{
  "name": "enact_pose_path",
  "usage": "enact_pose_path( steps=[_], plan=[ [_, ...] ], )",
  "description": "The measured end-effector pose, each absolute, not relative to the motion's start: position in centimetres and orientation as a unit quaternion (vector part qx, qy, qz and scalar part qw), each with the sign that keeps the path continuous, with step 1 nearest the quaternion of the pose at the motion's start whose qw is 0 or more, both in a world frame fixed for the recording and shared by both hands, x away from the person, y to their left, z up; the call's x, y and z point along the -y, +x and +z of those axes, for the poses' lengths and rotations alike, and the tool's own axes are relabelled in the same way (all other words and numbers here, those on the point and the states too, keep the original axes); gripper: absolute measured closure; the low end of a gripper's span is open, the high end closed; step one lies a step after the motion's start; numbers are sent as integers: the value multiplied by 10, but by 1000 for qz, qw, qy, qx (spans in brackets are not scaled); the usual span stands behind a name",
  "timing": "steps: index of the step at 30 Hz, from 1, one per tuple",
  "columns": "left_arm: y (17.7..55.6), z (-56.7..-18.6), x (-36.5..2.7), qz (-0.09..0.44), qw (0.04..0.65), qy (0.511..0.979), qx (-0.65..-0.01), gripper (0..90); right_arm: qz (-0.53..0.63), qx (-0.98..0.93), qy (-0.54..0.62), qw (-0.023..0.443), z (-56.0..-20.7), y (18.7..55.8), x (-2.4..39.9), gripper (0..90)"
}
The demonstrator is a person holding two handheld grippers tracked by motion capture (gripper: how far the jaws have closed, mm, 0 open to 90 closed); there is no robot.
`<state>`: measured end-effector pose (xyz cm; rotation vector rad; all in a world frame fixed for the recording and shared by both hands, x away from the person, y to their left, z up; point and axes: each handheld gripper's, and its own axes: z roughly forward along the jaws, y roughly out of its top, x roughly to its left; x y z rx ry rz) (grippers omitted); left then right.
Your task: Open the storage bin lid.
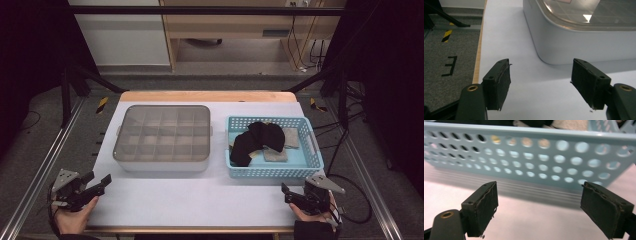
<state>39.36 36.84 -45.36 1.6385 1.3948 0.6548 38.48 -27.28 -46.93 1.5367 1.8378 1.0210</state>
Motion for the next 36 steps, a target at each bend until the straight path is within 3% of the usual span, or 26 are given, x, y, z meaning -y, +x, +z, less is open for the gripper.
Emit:
enact_pose_path(
  steps=[36],
  plan=[
    [383,-409,-363,282,466,649,-531,343,461,-693,502,234,-442,383,226,204]
  ],
)
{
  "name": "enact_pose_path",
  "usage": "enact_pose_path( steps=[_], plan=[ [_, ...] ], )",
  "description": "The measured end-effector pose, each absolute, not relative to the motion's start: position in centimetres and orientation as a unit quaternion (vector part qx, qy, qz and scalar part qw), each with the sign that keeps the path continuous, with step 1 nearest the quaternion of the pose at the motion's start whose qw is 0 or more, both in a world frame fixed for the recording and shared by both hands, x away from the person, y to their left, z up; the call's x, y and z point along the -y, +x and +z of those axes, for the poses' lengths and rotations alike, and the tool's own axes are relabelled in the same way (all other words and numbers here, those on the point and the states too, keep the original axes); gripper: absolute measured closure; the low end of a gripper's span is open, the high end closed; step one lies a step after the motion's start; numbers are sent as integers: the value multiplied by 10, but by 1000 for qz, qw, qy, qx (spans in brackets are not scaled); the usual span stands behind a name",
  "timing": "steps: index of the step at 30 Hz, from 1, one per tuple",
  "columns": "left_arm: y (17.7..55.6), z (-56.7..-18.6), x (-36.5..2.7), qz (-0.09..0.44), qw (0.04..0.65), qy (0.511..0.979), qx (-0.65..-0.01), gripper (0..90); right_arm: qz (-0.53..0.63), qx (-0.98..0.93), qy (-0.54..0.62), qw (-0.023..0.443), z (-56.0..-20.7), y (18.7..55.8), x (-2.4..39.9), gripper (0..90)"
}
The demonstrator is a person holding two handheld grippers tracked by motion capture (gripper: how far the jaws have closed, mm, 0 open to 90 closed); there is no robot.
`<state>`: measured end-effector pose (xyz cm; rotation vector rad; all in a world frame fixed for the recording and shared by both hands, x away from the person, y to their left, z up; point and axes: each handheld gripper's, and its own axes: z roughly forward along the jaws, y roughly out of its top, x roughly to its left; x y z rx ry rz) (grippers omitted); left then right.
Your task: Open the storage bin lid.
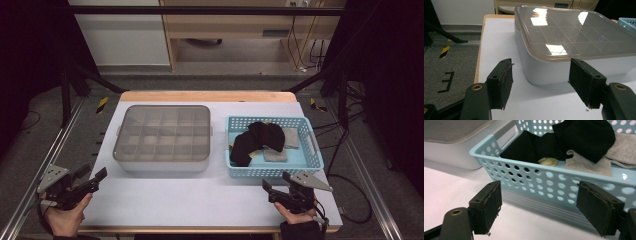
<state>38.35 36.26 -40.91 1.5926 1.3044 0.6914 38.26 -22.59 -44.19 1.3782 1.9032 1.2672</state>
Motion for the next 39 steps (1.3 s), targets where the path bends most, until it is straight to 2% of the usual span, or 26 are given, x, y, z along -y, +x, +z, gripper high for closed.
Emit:
enact_pose_path(
  steps=[12,24,39],
  plan=[
    [398,-401,-359,284,460,659,-523,343,478,-702,470,241,-420,386,206,205],
    [421,-384,-354,290,463,661,-514,343,497,-707,441,241,-398,405,176,235],
    [437,-383,-357,287,458,666,-514,344,528,-712,412,209,-381,435,126,286]
  ],
)
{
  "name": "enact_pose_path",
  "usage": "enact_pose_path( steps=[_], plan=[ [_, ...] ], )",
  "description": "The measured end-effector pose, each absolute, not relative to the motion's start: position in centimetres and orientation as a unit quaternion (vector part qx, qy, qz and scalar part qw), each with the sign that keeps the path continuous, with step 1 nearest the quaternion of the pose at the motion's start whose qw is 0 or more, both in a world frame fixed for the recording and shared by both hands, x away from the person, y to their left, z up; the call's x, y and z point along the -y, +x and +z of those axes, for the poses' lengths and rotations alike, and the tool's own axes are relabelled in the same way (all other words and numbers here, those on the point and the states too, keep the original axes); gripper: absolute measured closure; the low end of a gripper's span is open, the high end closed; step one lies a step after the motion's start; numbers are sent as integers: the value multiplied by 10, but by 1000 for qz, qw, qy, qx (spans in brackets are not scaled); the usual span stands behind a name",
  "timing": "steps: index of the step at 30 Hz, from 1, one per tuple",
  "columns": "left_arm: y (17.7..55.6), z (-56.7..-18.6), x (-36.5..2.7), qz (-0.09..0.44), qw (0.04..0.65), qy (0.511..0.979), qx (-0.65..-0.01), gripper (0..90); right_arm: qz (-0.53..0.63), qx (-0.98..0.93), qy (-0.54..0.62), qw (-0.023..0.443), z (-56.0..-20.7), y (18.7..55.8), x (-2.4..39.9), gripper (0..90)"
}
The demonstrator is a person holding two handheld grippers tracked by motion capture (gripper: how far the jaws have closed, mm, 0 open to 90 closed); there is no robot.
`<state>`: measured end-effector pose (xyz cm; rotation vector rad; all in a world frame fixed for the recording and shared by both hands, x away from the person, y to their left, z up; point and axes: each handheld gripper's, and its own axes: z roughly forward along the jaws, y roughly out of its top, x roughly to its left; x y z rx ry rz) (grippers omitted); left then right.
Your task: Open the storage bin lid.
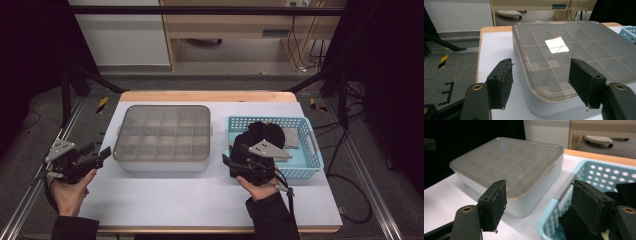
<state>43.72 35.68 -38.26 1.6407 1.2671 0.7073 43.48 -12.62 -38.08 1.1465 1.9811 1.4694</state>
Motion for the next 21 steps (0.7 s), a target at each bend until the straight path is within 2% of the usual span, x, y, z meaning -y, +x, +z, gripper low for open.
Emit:
enact_pose_path(
  steps=[8,21],
  plan=[
    [452,-388,-351,280,455,671,-514,344,537,-707,420,191,-380,461,99,299],
    [479,-391,-348,271,443,676,-523,341,518,-713,435,185,-388,496,73,308]
  ],
)
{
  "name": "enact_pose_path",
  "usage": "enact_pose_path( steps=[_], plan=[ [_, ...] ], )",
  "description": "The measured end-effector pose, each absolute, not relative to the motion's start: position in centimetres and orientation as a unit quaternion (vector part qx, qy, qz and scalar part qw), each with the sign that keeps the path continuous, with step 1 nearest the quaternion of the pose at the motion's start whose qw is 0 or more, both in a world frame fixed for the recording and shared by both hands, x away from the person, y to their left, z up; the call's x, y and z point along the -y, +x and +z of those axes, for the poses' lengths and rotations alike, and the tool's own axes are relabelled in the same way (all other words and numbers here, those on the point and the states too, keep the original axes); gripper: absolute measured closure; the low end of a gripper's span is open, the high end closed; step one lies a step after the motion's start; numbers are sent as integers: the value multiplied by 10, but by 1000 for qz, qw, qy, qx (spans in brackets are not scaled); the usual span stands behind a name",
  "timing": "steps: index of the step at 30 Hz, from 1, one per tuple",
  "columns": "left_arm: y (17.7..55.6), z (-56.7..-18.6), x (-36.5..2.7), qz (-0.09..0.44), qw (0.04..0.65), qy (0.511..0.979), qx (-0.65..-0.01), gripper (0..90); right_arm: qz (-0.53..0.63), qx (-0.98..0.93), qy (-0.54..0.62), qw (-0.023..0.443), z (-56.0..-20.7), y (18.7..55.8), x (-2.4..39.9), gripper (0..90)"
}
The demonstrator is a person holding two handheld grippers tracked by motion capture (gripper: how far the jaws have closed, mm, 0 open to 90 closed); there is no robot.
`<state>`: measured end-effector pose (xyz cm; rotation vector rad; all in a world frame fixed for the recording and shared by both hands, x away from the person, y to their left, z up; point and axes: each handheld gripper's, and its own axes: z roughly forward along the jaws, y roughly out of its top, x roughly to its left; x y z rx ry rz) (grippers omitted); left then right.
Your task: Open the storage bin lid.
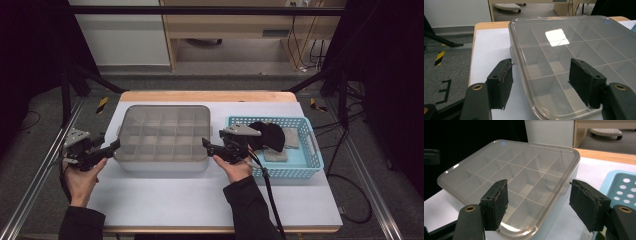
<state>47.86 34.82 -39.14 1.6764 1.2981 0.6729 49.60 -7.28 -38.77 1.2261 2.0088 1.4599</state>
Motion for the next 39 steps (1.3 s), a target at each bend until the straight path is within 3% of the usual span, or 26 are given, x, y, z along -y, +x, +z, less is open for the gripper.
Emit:
enact_pose_path(
  steps=[14,39],
  plan=[
    [514,-396,-352,272,414,679,-541,332,499,-711,456,191,-388,527,42,308],
    [555,-412,-341,217,387,707,-551,320,444,-713,519,158,-418,559,38,297]
  ],
)
